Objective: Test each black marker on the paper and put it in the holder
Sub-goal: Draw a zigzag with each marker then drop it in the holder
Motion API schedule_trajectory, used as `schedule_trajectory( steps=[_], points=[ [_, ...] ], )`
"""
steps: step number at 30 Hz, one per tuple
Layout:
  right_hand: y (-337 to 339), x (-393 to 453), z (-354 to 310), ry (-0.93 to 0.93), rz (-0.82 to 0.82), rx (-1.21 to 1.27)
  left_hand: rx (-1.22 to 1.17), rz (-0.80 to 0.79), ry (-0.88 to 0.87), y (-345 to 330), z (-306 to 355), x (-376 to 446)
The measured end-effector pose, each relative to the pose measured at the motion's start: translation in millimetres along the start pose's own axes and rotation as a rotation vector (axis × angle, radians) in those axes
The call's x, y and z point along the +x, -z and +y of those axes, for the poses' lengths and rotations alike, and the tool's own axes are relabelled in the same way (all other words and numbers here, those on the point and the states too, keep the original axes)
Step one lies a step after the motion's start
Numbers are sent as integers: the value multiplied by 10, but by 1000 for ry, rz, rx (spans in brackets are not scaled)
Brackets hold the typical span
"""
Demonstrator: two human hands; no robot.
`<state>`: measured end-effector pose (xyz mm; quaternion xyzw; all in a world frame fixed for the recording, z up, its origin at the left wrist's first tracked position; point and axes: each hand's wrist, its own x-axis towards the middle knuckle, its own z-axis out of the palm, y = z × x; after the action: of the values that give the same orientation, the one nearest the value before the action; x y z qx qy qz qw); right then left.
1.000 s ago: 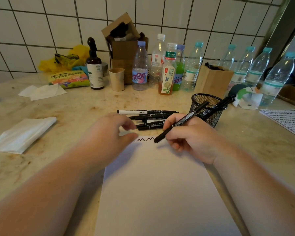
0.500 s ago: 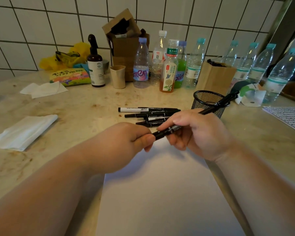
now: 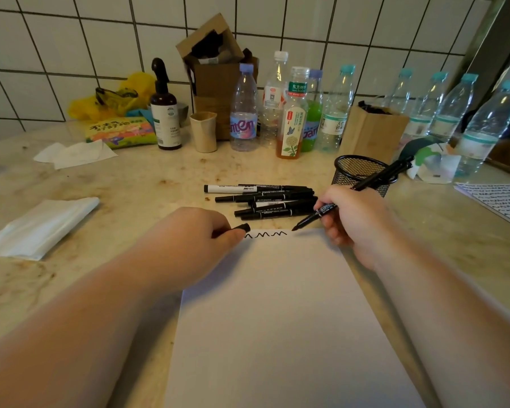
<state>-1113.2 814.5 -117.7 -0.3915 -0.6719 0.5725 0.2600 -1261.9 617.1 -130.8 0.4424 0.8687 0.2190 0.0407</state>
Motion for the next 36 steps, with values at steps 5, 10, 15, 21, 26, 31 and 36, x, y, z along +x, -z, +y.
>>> schedule_trajectory(
  steps=[5,10,15,21,26,31,36],
  points=[
    [-37,19,37,-34,-16,2,53,-13,17,-41,-22,30],
    [-66,39,46,-52,-11,28,59,11,4,-70,-55,44],
    [-76,63,72,-35,-5,5,61,21,3,-83,-67,58],
    [-53,81,92,-20,2,9,71,25,0,-84,-72,61],
    [-54,71,67,-20,23,17,63,21,2,-91,-76,64],
    [-34,69,55,-26,48,-8,74,20,4,-90,-70,68],
    [-25,86,68,-19,62,-27,60,16,11,-79,-56,55]
  ],
)
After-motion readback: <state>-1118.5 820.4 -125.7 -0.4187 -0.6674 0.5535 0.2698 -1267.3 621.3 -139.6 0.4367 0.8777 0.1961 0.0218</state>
